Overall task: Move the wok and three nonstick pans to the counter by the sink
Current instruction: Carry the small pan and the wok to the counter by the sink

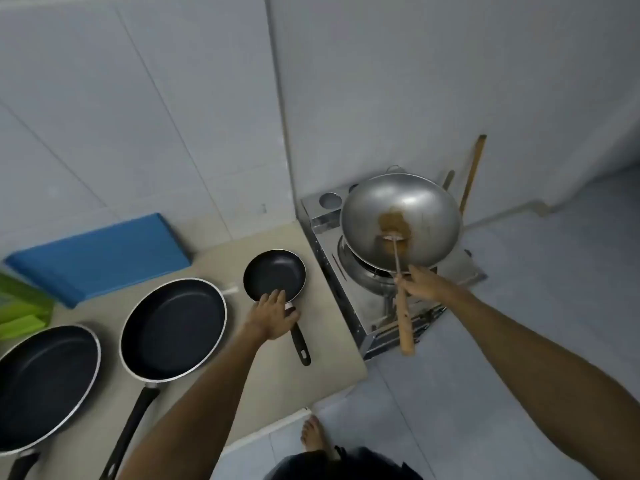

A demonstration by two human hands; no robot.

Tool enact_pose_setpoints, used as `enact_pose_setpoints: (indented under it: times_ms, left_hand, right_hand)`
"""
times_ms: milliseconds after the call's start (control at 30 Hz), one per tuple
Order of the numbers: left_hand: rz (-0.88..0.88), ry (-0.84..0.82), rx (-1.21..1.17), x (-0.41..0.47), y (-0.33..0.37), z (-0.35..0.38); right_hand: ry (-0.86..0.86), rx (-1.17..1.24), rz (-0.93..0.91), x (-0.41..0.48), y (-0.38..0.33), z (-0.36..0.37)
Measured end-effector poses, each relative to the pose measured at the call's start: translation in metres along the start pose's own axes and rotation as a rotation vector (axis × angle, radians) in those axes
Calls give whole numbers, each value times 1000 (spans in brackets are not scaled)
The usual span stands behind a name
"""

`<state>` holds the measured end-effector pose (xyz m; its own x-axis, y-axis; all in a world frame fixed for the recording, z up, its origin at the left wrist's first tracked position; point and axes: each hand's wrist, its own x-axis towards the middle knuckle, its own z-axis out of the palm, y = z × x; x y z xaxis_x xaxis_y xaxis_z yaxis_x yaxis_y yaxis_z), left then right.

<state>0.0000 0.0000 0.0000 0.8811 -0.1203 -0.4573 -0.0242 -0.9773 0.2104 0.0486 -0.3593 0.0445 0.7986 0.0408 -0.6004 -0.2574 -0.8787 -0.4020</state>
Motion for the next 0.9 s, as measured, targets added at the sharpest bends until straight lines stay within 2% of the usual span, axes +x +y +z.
enact_pose_setpoints:
  times_ms: [133,233,433,600,733,900]
  left_hand:
    - [-24,-88,-71,13,-4,20]
    - [-54,-143,-112,19,-2,44]
    - [-238,-114,-377,32,-1,91]
    - [-364,77,-747,45,14,117]
    - [-494,206,-1030,60,20,128]
    - [-676,170,-1547,79,22,136]
  right_hand:
    - [40,174,41,2,4,18]
    - [68,263,143,7,6,36]
    - [95,449,229,26,13,56]
    - [102,539,229,37,23,73]
    - [97,713,250,45,27,82]
    - [110,872,327,52,31,88]
